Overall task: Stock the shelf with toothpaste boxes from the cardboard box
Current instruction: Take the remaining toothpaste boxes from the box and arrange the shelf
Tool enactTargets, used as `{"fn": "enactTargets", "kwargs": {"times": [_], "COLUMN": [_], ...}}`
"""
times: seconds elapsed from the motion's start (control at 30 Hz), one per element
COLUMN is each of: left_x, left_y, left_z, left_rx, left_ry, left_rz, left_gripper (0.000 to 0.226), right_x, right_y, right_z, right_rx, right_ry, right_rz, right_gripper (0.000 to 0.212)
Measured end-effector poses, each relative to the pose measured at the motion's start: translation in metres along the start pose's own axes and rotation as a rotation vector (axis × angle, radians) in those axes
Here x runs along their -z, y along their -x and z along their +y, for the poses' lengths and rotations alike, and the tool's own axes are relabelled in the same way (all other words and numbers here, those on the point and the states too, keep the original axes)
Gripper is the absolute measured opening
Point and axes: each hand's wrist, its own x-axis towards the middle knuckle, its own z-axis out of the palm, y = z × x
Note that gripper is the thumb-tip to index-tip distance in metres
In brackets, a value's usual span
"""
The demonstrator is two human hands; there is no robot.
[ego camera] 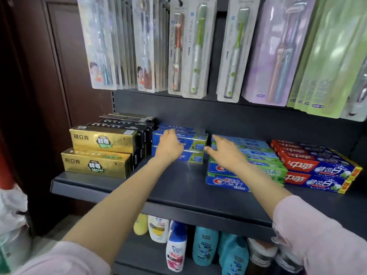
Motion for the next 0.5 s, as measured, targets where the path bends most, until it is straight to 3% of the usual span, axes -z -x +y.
{"fn": "enactTargets", "kwargs": {"times": [0.17,0.33,0.5], "left_x": [0.022,0.014,0.005], "left_y": [-0.043,-0.065,-0.070], "left_z": [-0.013,-0.029,-0.040], "left_rx": [-0.156,-0.188,-0.239], "left_ry": [-0.313,-0.440,-0.427], "left_rz": [-0.194,-0.257,-0.195], "left_gripper": [0.059,0.071,0.070], "right_x": [-0.013,-0.022,-0.031], "right_y": [-0.047,-0.070,-0.075], "right_z": [-0.021,-0.033,-0.037], "right_rx": [-0.152,-0.186,-0.231], "right_ry": [0.001,-0.025,-0.035], "right_rz": [-0.113,-0.064,-0.022], "right_gripper": [0.088,0.064,0.063]}}
